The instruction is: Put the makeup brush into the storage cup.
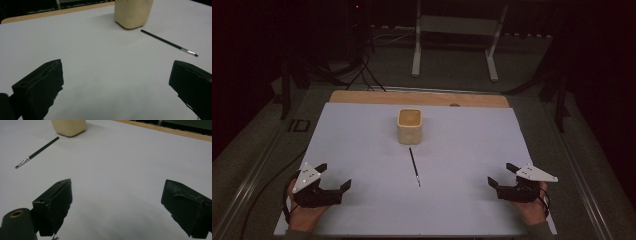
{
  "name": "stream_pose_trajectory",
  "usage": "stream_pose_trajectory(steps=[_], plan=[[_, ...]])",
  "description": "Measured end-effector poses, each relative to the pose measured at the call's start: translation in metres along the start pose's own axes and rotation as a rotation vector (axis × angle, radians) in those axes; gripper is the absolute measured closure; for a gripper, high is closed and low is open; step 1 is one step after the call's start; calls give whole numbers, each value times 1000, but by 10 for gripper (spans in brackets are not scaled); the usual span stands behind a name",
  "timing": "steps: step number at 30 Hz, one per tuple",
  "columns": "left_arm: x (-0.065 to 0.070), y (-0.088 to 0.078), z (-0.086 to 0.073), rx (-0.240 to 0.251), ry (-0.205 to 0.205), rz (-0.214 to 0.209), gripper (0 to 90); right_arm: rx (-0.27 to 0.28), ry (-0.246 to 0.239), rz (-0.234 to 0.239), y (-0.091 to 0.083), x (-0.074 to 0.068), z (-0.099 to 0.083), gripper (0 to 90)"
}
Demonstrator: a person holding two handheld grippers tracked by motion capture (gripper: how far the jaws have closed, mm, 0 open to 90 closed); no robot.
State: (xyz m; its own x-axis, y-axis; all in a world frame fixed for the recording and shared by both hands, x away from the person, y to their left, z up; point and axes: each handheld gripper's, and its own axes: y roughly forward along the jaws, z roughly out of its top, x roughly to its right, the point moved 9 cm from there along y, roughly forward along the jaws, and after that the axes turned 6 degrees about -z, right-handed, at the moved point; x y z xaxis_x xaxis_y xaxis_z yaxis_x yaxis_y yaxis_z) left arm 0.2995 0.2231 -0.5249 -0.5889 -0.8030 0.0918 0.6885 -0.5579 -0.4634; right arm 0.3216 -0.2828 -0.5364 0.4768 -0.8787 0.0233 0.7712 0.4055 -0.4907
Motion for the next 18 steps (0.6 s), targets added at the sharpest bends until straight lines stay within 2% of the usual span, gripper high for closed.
stream_pose_trajectory(steps=[14, 18], plan=[[-1, 0, 1, 15, -5, 5, 7, -23, 5, 3, 2, -1, -2, 99], [-1, 1, -1, 3, -2, 1, 7, -27, 11, 13, 2, -2, -1, 98]])
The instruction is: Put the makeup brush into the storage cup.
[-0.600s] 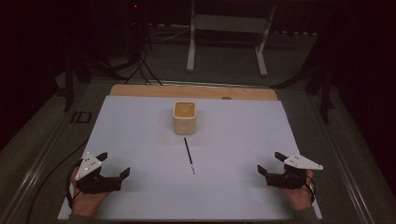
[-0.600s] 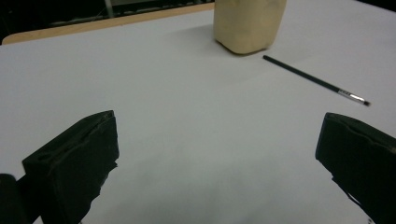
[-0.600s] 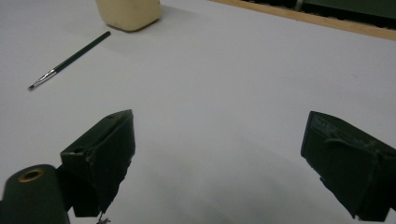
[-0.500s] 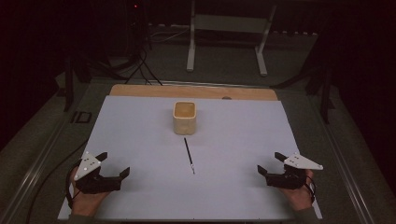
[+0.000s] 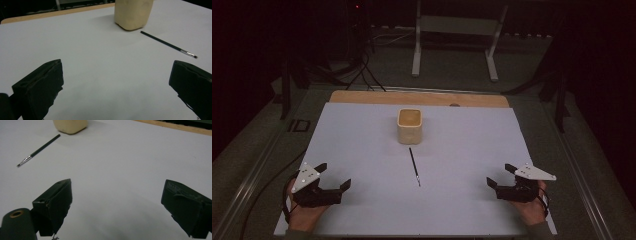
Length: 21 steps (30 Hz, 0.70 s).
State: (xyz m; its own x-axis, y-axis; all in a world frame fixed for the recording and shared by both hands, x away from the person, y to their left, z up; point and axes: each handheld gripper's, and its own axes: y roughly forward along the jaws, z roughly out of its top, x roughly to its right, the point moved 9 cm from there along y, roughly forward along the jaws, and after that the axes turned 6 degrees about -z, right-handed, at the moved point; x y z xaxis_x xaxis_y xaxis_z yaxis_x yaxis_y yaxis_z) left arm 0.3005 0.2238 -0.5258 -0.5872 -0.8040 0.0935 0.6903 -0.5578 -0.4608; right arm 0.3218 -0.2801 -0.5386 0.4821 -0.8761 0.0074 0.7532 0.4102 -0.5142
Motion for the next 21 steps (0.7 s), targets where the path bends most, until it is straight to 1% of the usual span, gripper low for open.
stream_pose_trajectory(steps=[5, 8, 12, 13, 14, 18, 21], plan=[[-1, -1, 1, 10, -4, 8, 7, 4, -8, 20, 1, -6, 9, 98], [-2, -2, 1, 11, -7, 11, 7, 12, -23, 35, 1, -11, 19, 98], [-2, -2, 1, 13, -5, 15, 7, 24, -56, 49, 2, -17, 34, 98], [-2, -2, 1, 13, -5, 15, 7, 24, -56, 49, 2, -17, 34, 98], [-2, -3, 2, 15, -3, 15, 7, 30, -69, 60, 2, -20, 42, 98], [-2, -3, 2, 16, -5, 15, 7, 40, -94, 85, 6, -27, 56, 98], [-2, -3, 2, 23, -4, 8, 7, 38, -101, 99, 9, -32, 65, 98]])
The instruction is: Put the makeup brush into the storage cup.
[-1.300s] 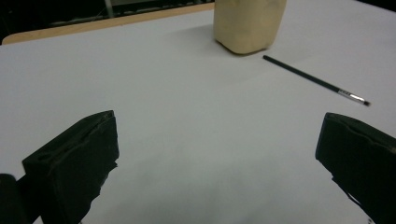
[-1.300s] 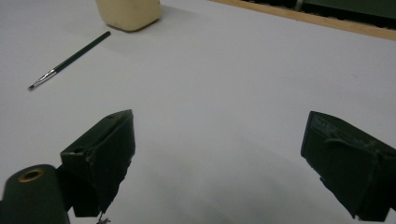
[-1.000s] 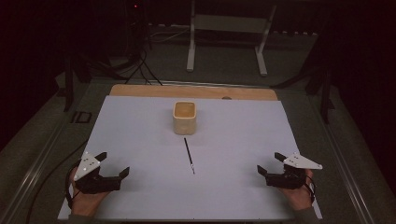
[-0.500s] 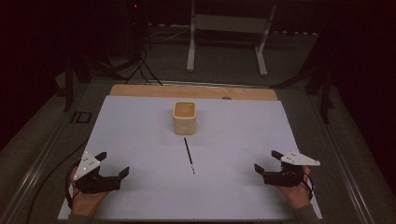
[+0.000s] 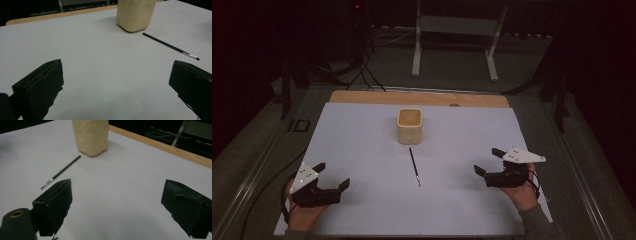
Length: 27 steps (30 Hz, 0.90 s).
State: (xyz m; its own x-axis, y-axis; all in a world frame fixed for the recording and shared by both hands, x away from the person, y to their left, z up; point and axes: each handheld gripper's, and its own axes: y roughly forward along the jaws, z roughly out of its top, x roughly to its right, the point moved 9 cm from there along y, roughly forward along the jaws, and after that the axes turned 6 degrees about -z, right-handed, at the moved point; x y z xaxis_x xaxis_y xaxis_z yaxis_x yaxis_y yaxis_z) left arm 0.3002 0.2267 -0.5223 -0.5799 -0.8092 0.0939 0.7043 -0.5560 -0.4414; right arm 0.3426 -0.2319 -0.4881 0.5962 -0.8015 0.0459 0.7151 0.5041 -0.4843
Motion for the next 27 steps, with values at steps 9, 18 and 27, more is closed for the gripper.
stream_pose_trajectory(steps=[9, 18, 27], plan=[[0, 0, 0, 0, 0, 0, 7, -3, -40, 29, 14, -11, 18, 98], [-1, -1, 1, 8, -5, 0, 7, -5, -58, 50, 23, -19, 26, 98], [-1, -2, 1, 12, -7, 0, 7, -11, -65, 69, 32, -26, 31, 98]])
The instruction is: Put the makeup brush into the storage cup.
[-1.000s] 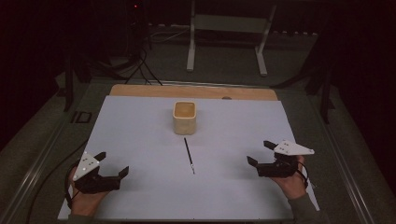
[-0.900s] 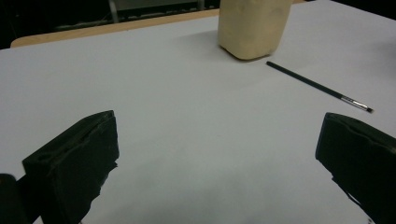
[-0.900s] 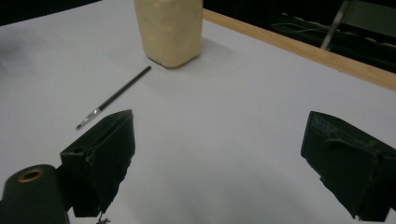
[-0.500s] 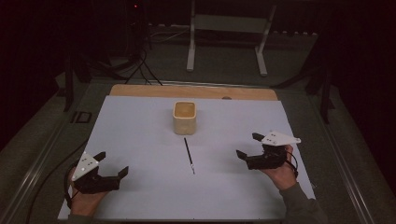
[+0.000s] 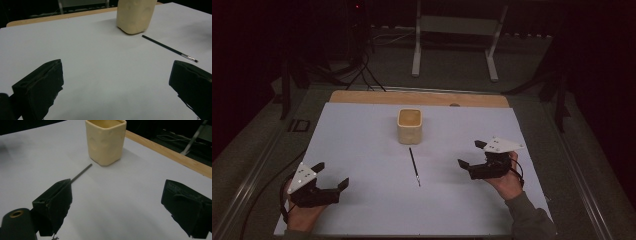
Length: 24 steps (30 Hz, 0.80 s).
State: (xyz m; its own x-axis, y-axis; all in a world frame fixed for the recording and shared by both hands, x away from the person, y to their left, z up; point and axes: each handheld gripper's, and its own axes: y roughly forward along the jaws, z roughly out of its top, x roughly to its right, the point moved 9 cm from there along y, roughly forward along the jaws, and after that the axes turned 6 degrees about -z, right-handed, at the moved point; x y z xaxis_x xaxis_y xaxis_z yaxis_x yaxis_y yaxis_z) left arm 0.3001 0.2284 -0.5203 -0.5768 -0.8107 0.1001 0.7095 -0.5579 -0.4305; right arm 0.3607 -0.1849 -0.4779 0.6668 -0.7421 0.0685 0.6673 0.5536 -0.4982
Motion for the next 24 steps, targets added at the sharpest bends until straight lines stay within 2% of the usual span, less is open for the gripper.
stream_pose_trajectory(steps=[12, 24], plan=[[-1, -1, 0, 1, 3, 4, 7, -9, -29, 37, 16, -15, 12, 98], [-2, -1, 0, 0, -1, 8, 10, -4, -34, 60, 29, -24, 22, 98]])
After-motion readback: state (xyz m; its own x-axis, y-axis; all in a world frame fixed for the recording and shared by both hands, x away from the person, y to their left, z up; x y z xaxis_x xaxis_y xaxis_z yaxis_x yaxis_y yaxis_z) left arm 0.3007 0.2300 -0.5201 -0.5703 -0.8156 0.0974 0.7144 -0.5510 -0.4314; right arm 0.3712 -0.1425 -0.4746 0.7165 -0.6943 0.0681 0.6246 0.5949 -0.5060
